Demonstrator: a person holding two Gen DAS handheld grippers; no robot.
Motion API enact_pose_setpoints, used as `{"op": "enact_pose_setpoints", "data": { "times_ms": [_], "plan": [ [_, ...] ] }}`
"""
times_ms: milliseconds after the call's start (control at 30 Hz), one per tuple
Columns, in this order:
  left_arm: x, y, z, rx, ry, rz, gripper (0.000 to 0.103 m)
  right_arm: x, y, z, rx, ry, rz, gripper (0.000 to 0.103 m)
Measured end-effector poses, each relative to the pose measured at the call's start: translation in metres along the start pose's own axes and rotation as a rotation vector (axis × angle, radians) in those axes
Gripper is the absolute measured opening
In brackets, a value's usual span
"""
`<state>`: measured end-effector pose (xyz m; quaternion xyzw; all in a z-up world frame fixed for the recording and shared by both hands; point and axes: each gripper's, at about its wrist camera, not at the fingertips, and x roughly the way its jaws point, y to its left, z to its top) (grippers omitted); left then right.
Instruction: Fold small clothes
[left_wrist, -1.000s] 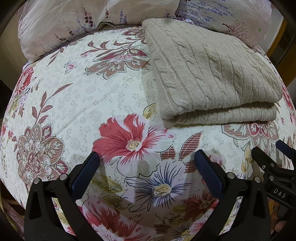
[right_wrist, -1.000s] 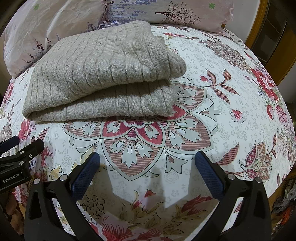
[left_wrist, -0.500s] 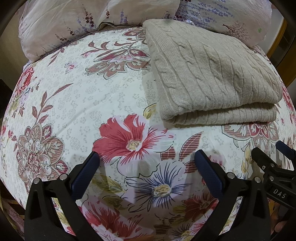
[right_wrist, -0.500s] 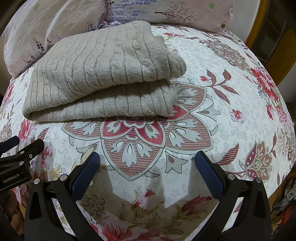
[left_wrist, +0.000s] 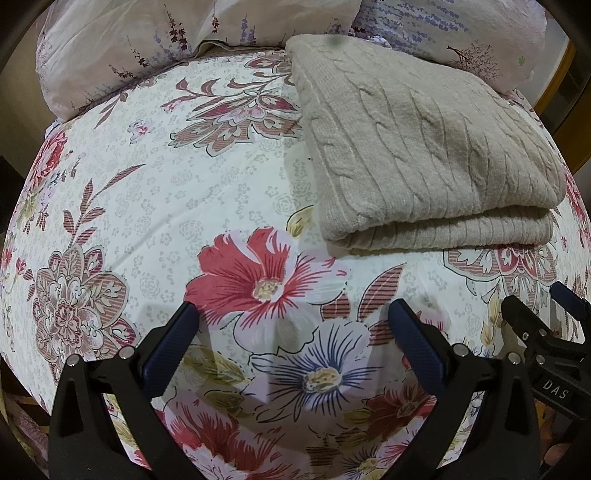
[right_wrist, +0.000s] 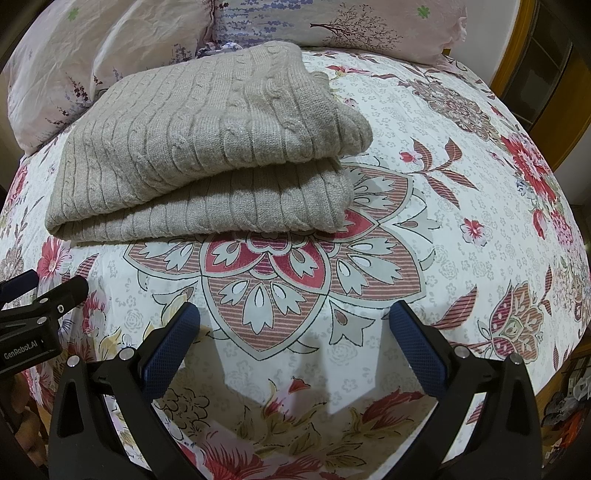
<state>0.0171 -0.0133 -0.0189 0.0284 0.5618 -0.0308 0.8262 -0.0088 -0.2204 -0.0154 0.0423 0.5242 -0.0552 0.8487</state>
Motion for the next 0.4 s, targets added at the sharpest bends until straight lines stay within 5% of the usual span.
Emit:
{"op": "enact_pose_setpoints", "data": {
  "times_ms": [400],
  "plan": [
    [0.0001,-0.001,-0.0022,-0.001,-0.009,0.002,0.101,0.0001,0.0,0.0002,0.001,0.0,-0.001,0.102]
  ]
}}
